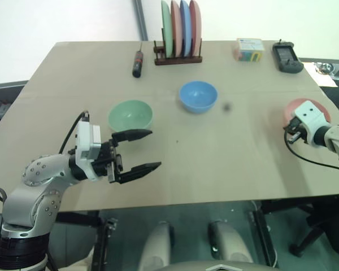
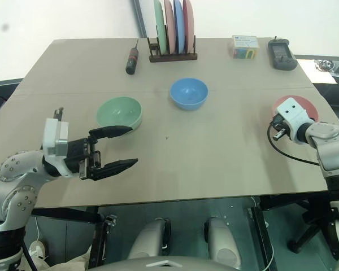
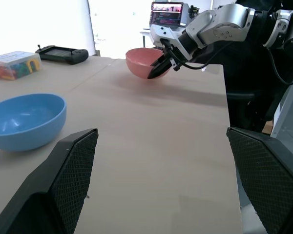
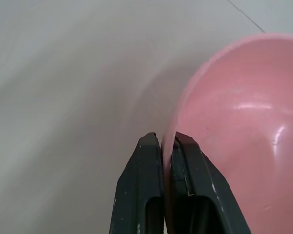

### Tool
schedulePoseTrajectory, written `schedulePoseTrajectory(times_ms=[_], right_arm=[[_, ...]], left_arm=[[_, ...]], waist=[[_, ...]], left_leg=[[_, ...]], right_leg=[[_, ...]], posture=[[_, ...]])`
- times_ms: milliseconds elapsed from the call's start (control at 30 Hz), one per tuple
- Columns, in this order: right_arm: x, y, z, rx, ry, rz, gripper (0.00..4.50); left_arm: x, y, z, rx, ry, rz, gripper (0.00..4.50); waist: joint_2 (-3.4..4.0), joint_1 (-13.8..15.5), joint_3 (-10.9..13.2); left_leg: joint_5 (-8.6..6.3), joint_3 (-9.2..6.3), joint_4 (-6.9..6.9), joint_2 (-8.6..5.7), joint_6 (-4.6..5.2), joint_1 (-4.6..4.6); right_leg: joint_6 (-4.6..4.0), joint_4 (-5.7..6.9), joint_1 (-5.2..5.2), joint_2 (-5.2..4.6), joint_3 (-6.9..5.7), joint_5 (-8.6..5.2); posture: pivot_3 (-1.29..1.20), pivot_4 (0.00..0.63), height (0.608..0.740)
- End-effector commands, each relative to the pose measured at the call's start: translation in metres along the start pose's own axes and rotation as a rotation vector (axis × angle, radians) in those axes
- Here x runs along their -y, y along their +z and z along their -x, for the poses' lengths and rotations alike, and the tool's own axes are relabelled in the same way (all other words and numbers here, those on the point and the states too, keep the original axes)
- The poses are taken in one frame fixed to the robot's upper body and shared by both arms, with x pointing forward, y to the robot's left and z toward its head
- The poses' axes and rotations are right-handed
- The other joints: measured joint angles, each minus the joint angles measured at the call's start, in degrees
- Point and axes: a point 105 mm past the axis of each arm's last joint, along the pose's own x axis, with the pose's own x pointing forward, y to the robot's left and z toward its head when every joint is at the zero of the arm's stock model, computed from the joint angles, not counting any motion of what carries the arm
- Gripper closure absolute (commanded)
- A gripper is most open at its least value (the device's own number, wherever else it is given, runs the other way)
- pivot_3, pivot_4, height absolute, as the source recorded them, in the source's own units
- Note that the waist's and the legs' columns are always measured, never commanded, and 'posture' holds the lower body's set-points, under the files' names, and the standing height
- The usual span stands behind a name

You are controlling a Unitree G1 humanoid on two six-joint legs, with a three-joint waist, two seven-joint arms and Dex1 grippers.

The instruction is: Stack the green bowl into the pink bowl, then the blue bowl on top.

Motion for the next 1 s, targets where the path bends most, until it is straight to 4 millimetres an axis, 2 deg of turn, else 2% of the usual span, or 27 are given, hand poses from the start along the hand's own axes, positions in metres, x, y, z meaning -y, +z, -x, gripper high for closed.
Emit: schedulePoseTrajectory(times_ms=[33, 133, 167, 233, 300, 400, 500, 533, 567, 633, 667, 733, 833, 933, 1000], right_arm=[[-0.023, 0.045, 0.006, 0.147, 0.083, 0.126, 4.45], [-0.086, 0.077, 0.013, 0.266, 0.291, 0.148, 4.45], [-0.115, 0.09, 0.015, 0.311, 0.37, 0.157, 4.45], [-0.159, 0.107, 0.016, 0.37, 0.47, 0.168, 4.45], [-0.18, 0.115, 0.01, 0.388, 0.499, 0.174, 4.45], [-0.192, 0.121, -0.009, 0.364, 0.473, 0.216, 4.45], [-0.198, 0.128, -0.018, 0.354, 0.478, 0.218, 4.45], [-0.199, 0.13, -0.02, 0.35, 0.486, 0.215, 3.69], [-0.199, 0.131, -0.02, 0.346, 0.491, 0.208, 3.55], [-0.196, 0.134, -0.015, 0.352, 0.517, 0.181, 2.65], [-0.195, 0.134, -0.013, 0.354, 0.526, 0.175, 2.35], [-0.19, 0.137, -0.004, 0.366, 0.531, 0.164, 1.46], [-0.177, 0.154, 0.015, 0.486, 0.474, 0.164, 0.23], [-0.172, 0.17, 0.049, 0.645, 0.489, 0.159, 0.1], [-0.169, 0.175, 0.068, 0.711, 0.49, 0.164, 0.1]], left_arm=[[-0.001, 0.006, 0.0, 0.01, 0.026, -0.047, 0.0], [-0.003, 0.001, 0.002, -0.006, 0.057, -0.047, 0.0], [-0.007, 0.0, 0.004, -0.002, 0.093, -0.043, 0.0], [-0.013, -0.003, 0.007, -0.005, 0.149, -0.03, 0.0], [-0.015, -0.008, 0.008, -0.025, 0.174, -0.038, 0.0], [-0.014, -0.011, 0.01, -0.04, 0.188, -0.029, 0.0], [-0.02, -0.011, 0.015, -0.053, 0.252, -0.024, 0.0], [-0.024, -0.011, 0.017, -0.064, 0.281, -0.028, 0.0], [-0.029, -0.011, 0.019, -0.083, 0.322, -0.028, 0.0], [-0.037, -0.008, 0.02, -0.113, 0.402, -0.057, 0.0], [-0.04, -0.007, 0.02, -0.122, 0.428, -0.068, 0.0], [-0.041, -0.011, 0.018, -0.193, 0.426, -0.082, 0.0], [-0.051, -0.011, 0.015, -0.268, 0.485, -0.13, 0.0], [-0.068, -0.013, 0.016, -0.426, 0.607, -0.227, 0.0], [-0.081, -0.021, 0.017, -0.599, 0.658, -0.254, 0.0]], waist=[[0.02, -0.08, 0.01], [0.05, -0.34, 0.03], [0.05, -0.36, 0.03], [0.05, -0.1, 0.03], [0.04, 0.07, 0.02], [0.05, 0.24, 0.03], [-0.05, 0.14, -0.03], [-0.06, 0.2, -0.03], [-0.06, 0.2, -0.03], [-0.04, 0.2, -0.02], [-0.05, 0.18, -0.02], [-0.05, 0.12, -0.02], [-0.04, 0.17, 0.0], [-0.05, 0.15, 0.0], [-0.08, 0.26, 0.02]], left_leg=[[0.0, 0.0, 0.0, 0.0, 0.0, 0.0], [0.0, -0.01, -0.02, 0.05, 0.0, 0.0], [0.0, -0.02, -0.03, 0.11, 0.0, 0.03], [0.0, -0.11, -0.03, 0.18, 0.0, 0.04], [0.0, -0.16, 0.03, 0.2, 0.0, 0.02], [0.0, -0.16, 0.12, 0.18, 0.0, 0.03], [0.01, -0.03, 0.33, 0.08, -0.01, 0.04], [0.01, -0.07, 0.35, 0.06, -0.01, 0.05], [0.01, -0.1, 0.34, 0.06, -0.01, 0.06], [0.01, -0.14, 0.3, 0.06, -0.01, 0.05], [0.01, -0.15, 0.28, 0.06, -0.01, 0.04], [0.0, -0.17, 0.24, 0.06, -0.01, 0.01], [0.0, -0.16, 0.21, 0.04, -0.02, -0.02], [0.0, -0.18, 0.2, 0.04, -0.02, -0.02], [0.0, -0.24, 0.18, 0.04, -0.02, -0.03]], right_leg=[[0.01, 0.0, 0.0, 0.0, 0.0, 0.01], [0.04, 0.02, -0.03, 0.05, 0.02, 0.03], [0.04, 0.04, -0.04, 0.12, 0.01, 0.02], [0.04, 0.12, -0.04, 0.21, -0.02, 0.02], [0.02, 0.3, -0.08, 0.22, -0.07, 0.01], [0.0, 0.37, -0.08, 0.21, -0.07, -0.01], [-0.19, 0.42, -0.05, 0.06, -0.01, -0.12], [-0.19, 0.47, -0.04, 0.06, -0.01, -0.12], [-0.19, 0.52, -0.04, 0.06, -0.03, -0.12], [-0.21, 0.61, -0.09, 0.09, -0.03, -0.13], [-0.21, 0.62, -0.1, 0.09, -0.03, -0.12], [-0.2, 0.6, -0.11, 0.1, -0.04, -0.12], [-0.19, 0.58, -0.15, 0.09, -0.04, -0.12], [-0.15, 0.58, -0.15, 0.1, -0.05, -0.12], [0.05, 0.6, -0.15, 0.12, -0.09, -0.04]], posture=[[0.0, 0.15, 0.74], [0.0, 0.15, 0.74], [0.0, 0.15, 0.74], [0.0, 0.15, 0.74], [0.0, 0.15, 0.74], [0.0, 0.15, 0.74], [0.0, 0.15, 0.74], [0.0, 0.15, 0.74], [0.0, 0.15, 0.74], [0.0, 0.15, 0.74], [0.0, 0.15, 0.74], [0.0, 0.15, 0.74], [0.0, 0.15, 0.74], [0.0, 0.15, 0.74], [0.0, 0.15, 0.74]])
